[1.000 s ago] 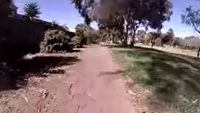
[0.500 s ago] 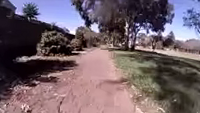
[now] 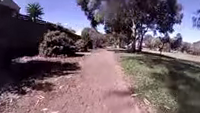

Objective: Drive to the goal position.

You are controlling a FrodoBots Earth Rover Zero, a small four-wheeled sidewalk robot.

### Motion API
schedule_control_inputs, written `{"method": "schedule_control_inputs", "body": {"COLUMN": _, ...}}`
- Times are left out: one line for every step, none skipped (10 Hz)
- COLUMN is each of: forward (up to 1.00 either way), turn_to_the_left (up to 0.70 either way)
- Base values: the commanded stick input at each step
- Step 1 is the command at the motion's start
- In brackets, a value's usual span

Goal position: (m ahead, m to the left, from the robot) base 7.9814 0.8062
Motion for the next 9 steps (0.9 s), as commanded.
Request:
{"method": "schedule_control_inputs", "body": {"forward": 0.7, "turn_to_the_left": 0.0}}
{"method": "schedule_control_inputs", "body": {"forward": 0.7, "turn_to_the_left": 0.0}}
{"method": "schedule_control_inputs", "body": {"forward": 0.7, "turn_to_the_left": 0.0}}
{"method": "schedule_control_inputs", "body": {"forward": 0.7, "turn_to_the_left": 0.0}}
{"method": "schedule_control_inputs", "body": {"forward": 0.7, "turn_to_the_left": 0.0}}
{"method": "schedule_control_inputs", "body": {"forward": 0.7, "turn_to_the_left": 0.0}}
{"method": "schedule_control_inputs", "body": {"forward": 0.7, "turn_to_the_left": 0.0}}
{"method": "schedule_control_inputs", "body": {"forward": 0.7, "turn_to_the_left": 0.0}}
{"method": "schedule_control_inputs", "body": {"forward": 0.7, "turn_to_the_left": 0.0}}
